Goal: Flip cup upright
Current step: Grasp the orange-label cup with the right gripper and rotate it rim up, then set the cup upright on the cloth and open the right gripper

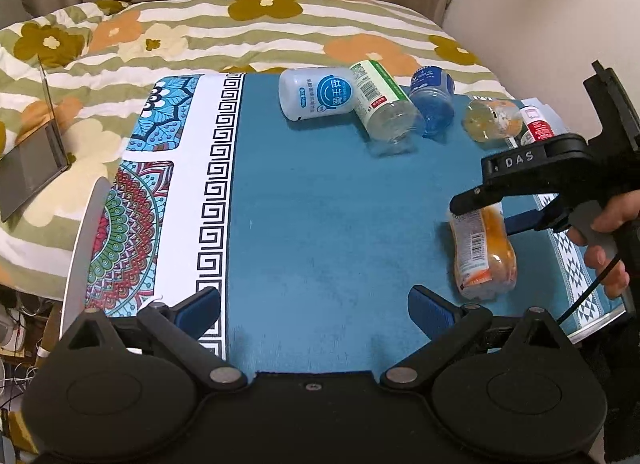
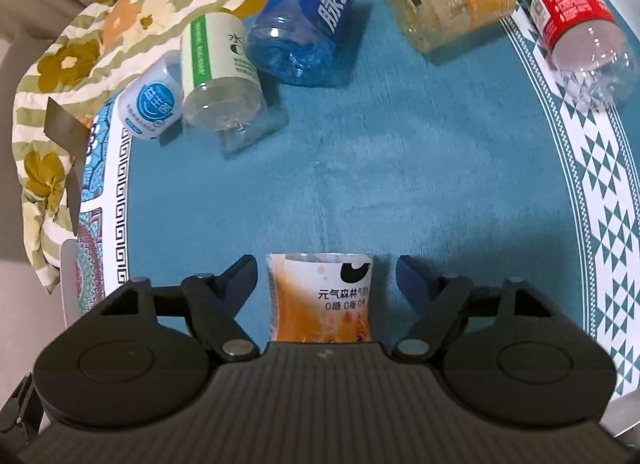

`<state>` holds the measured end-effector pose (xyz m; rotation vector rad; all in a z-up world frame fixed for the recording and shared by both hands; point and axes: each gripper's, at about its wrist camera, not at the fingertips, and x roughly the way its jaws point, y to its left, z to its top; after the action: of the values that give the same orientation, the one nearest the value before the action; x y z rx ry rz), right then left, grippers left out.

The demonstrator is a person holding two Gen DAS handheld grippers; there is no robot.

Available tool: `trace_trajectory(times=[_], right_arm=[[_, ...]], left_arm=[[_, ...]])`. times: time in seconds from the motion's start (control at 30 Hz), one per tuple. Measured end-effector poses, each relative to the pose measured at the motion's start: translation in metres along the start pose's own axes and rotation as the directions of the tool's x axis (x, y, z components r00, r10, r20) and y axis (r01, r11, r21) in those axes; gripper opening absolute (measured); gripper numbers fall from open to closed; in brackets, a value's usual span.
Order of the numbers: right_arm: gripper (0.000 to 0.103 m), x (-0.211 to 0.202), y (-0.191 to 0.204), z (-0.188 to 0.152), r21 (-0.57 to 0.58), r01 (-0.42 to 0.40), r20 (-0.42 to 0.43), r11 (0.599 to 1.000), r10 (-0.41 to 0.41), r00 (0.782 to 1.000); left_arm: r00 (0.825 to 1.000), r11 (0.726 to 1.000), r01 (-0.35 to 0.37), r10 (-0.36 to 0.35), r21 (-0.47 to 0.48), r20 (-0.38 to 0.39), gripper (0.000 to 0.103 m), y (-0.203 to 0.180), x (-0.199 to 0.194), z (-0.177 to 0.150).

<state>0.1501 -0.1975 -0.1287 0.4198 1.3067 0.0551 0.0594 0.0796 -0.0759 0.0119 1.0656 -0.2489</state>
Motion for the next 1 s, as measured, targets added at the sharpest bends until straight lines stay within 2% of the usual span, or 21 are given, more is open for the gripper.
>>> trace_trajectory(times=[0.1,0.13,0.47,0.67,0.8,0.9,1.0], right_arm=[[0.079,0.003,-0.001,-0.002,0.007,-0.002,-0.012,1.000,0.002,1.000],[0.071,0.004,-0.001,-0.002,0.010,-0.008,-0.016,1.000,0.008,1.000],[0.068,0.003,0.000,-0.005,-0.015,-0.022,0.003,1.000,0.023,1.000],[0.068,-0.026,0.005,-0.009,-0.018,-0.067,0.096,0.998,0.068,0.993],[0.068,-0.059,0.011,-0.017,-0.033,-0.085,0.273,0.996,0.091,0.958],[0.068,-0.068,0.020,-0.033,-0.091,-0.005,0.409,0.996,0.042,0.912],[0.068,-0.063,0.028,-0.048,-0.165,0.065,0.483,0.984,0.024,0.875]], left_arm=[[1.000,1.000,0.006,-0.006,0.008,-0.003,0.102,0.001,0.003,0.002],[1.000,1.000,0.008,-0.008,0.011,-0.005,0.102,0.001,0.004,0.003],[1.000,1.000,0.016,-0.016,0.017,-0.008,0.102,-0.001,0.007,0.006],[1.000,1.000,0.005,-0.005,0.022,0.009,0.102,-0.002,0.001,0.010],[1.000,0.999,-0.016,0.015,0.029,0.025,0.102,-0.003,-0.003,0.011],[0.999,0.999,-0.029,0.028,0.033,0.032,0.102,-0.002,-0.003,0.012],[0.998,0.998,-0.041,0.039,0.044,0.044,0.102,-0.001,-0.001,0.009]])
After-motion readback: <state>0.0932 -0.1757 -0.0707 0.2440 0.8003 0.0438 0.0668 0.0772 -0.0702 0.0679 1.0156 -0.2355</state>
